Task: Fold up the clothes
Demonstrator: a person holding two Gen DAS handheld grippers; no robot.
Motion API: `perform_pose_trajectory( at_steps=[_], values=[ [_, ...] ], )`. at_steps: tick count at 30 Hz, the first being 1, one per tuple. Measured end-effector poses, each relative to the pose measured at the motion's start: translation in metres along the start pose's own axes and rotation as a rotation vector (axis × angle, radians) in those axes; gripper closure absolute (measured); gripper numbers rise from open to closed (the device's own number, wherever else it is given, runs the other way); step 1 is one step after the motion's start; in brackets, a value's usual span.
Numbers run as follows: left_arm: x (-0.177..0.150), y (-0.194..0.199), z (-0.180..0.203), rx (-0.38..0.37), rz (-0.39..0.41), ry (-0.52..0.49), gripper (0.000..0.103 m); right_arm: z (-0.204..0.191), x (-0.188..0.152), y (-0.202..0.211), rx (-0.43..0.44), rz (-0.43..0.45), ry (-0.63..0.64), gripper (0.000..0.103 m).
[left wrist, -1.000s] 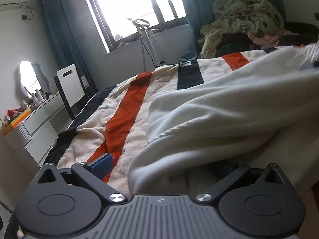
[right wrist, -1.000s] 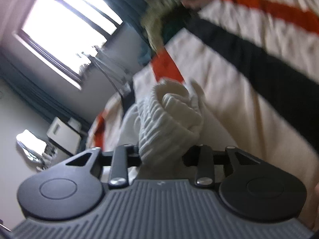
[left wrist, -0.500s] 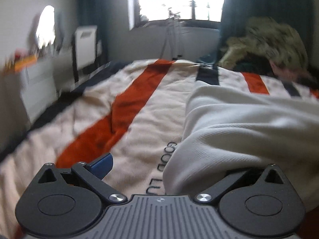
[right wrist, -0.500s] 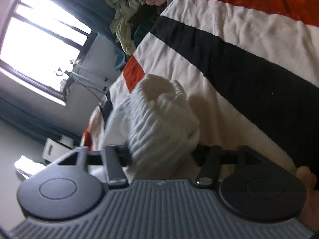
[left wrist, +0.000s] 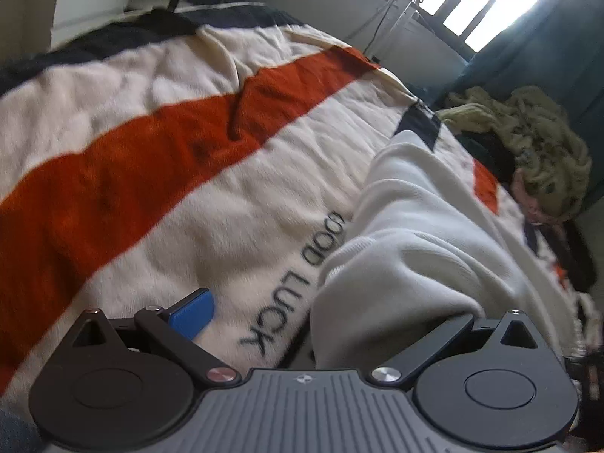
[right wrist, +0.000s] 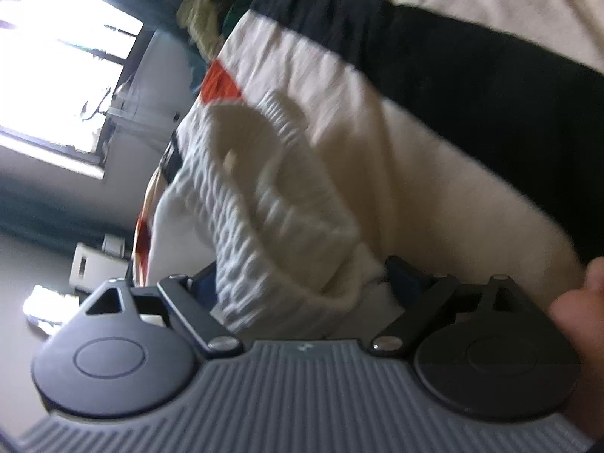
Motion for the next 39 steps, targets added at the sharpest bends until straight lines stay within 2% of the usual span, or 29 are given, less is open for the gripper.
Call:
perform_pose_trajectory(
  at_steps=[2,6,8,10,14,17,19,21,22,23,24,26,28,33,39],
  values=[
    [0.000,0.010,-0.003,-0.072,-0.025,0.043,0.001,-0.010,-0.004,0.002,-0.001,-0.023,0.066,0.012],
    [0.008,0.026,-0.003,-0.236,-0.019,0.122,0.000,-0.024,-0.007,0.010,0.052,-0.009,0.112,0.012],
    [0.013,0.034,-0.003,-0.317,-0.015,0.162,0.000,-0.018,-0.008,0.006,0.011,-0.019,0.115,0.016],
    [0.017,0.028,0.002,-0.364,-0.028,0.194,0.000,-0.009,-0.009,0.001,-0.028,-0.025,0.102,0.019],
    [0.009,-0.006,0.026,-0.451,-0.171,0.221,0.000,-0.011,-0.010,-0.001,-0.038,-0.012,0.127,0.024],
    [0.009,-0.016,0.037,-0.428,-0.155,0.201,0.000,-0.016,-0.009,0.003,-0.019,0.003,0.150,0.041],
    [0.011,-0.021,0.039,-0.424,-0.152,0.215,0.003,-0.021,-0.007,0.007,0.003,0.021,0.157,0.056],
    [0.013,-0.024,0.034,-0.416,-0.152,0.261,0.016,-0.028,-0.005,0.012,0.028,0.042,0.165,0.063],
    [0.012,-0.026,0.031,-0.409,-0.160,0.275,0.027,-0.031,-0.004,0.014,0.041,0.052,0.171,0.066],
    [0.012,-0.028,0.028,-0.402,-0.170,0.288,0.037,-0.035,-0.004,0.017,0.055,0.061,0.174,0.067],
    [0.011,-0.029,0.026,-0.401,-0.176,0.293,0.040,-0.040,-0.003,0.020,0.065,0.065,0.178,0.069],
    [0.014,-0.023,0.024,-0.424,-0.183,0.300,0.055,-0.050,0.000,0.026,0.084,0.074,0.187,0.070],
    [0.020,-0.009,0.027,-0.452,-0.173,0.296,0.060,-0.063,0.005,0.036,0.108,0.087,0.200,0.071],
    [0.041,0.034,0.064,-0.527,-0.157,0.234,0.063,-0.095,0.030,0.071,0.177,0.137,0.227,0.071],
    [0.057,0.069,0.167,-0.562,-0.142,0.074,0.065,-0.114,0.105,0.111,0.166,0.215,0.256,0.071]
  ],
)
Point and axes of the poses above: each gripper's, at about its wrist camera, not at the fingertips, and y roughly against the way its jaws point, z to its right, x to its top, the point moved 9 cm from there along -y, roughly the way its jaws point, and after that the axes turned 13 degrees about x, right-handed, at the moved point
